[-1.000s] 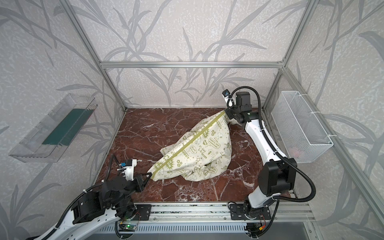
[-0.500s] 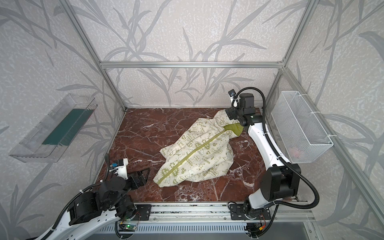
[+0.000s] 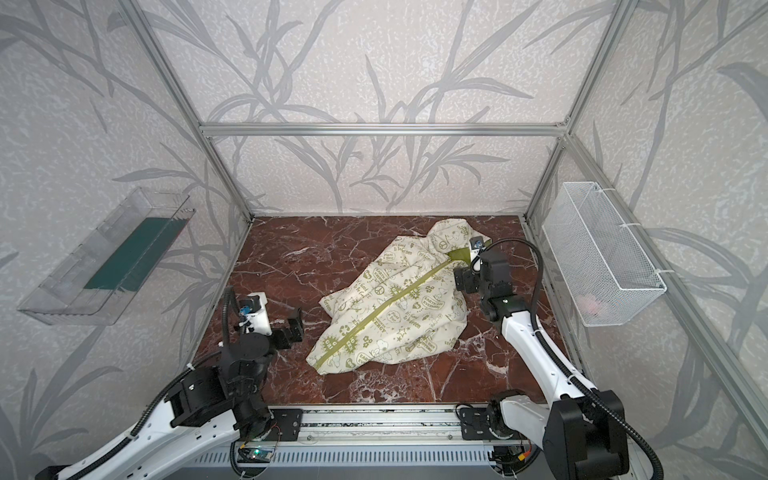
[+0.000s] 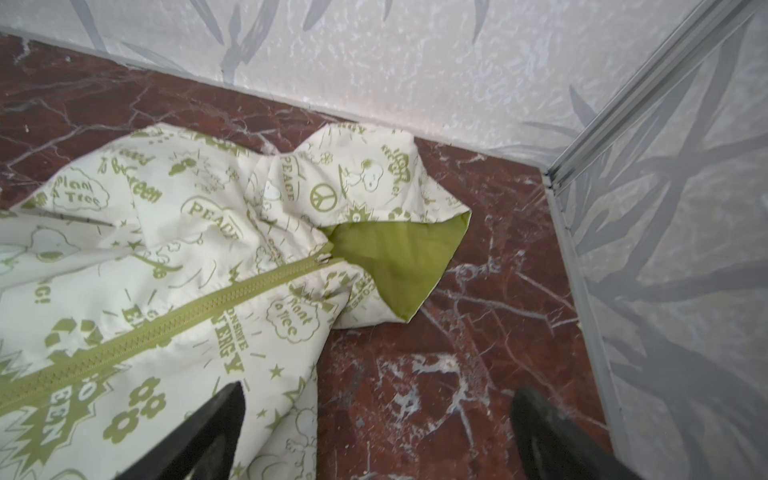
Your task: Zip up the jacket
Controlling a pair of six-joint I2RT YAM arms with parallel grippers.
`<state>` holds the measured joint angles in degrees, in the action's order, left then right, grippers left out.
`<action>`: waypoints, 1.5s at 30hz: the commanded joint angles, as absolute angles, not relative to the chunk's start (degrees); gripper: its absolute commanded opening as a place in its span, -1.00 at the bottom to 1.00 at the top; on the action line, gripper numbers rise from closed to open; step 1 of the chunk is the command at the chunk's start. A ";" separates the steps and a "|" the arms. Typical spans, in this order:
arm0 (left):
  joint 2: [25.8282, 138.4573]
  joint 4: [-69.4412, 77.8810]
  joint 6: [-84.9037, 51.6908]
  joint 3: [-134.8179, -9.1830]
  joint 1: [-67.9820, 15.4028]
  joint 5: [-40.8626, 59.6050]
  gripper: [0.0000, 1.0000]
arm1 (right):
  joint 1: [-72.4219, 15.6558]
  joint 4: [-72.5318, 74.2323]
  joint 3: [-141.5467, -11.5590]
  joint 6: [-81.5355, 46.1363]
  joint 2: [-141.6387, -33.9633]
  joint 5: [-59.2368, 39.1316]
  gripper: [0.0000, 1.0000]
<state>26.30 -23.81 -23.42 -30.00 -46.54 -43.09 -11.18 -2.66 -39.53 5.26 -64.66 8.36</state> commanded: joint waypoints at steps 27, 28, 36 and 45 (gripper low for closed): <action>85.81 51.73 -1.23 -20.75 -3.90 -20.17 0.98 | -12.22 49.89 -20.52 5.32 -82.97 19.67 0.98; 86.01 51.80 -1.04 -20.62 -3.55 -17.80 0.98 | -12.22 51.42 -20.13 5.53 -84.32 18.87 0.98; 90.87 58.50 -1.16 -20.39 -2.67 -18.34 0.98 | -12.14 61.50 -19.07 6.16 -91.29 18.66 0.98; 90.44 56.58 -2.44 -20.97 -1.79 -18.46 0.98 | -10.28 53.53 -21.36 4.33 -89.29 15.71 0.98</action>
